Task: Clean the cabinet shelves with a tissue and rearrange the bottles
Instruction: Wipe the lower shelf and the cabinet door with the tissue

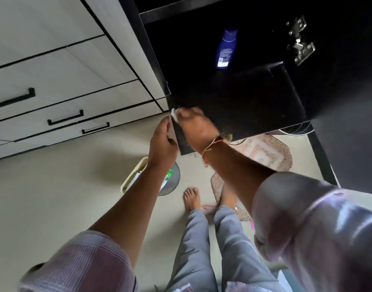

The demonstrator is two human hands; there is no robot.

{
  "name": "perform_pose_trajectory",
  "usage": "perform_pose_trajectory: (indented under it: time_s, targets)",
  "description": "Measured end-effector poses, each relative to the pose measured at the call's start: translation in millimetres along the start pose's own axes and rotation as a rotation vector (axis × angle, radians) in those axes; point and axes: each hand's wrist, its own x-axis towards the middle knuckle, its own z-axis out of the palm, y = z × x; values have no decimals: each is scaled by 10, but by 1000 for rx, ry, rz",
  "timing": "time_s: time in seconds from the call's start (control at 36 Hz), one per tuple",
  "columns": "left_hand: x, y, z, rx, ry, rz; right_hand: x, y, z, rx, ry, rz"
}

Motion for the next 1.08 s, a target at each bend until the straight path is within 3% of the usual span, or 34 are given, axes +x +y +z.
perform_pose_trajectory:
  time_s: [0.08, 0.22, 0.39, 0.5, 0.58, 0.67, 0.72, 0.78, 0.86, 0.94, 1.08]
  targets:
    - [-41, -7, -6, 63, 69, -10, -226, -132, 190, 36, -10, -57]
    - [-144, 29, 21, 156, 86, 31, -827, 260, 266, 22, 187, -137]
    - [-239, 75, 96, 182, 16, 124, -963, 1069, 5, 183, 302, 375]
    - [-271, 89, 120, 177, 16, 96, -833, 1104, -77, 344, 322, 628]
    - [-283, 100, 124, 170, 3, 80, -775, 723, 28, 337, 285, 570]
    - [-262, 91, 117, 166, -3, 52, -763, 179, 190, 366, 216, 316]
    - [-237, 75, 105, 151, -16, 30, -776, -99, 334, 264, 183, 98]
    - [-213, 54, 88, 142, -33, 14, -801, -234, 387, 208, 100, 19]
    - [-204, 28, 67, 138, -37, 5, -846, -155, 345, 155, 56, -21]
    - [-221, 20, 56, 126, -19, 6, -967, 122, 242, 137, 117, -22]
    - [-251, -31, 4, 121, 7, -27, -988, 646, 137, 162, 242, 287]
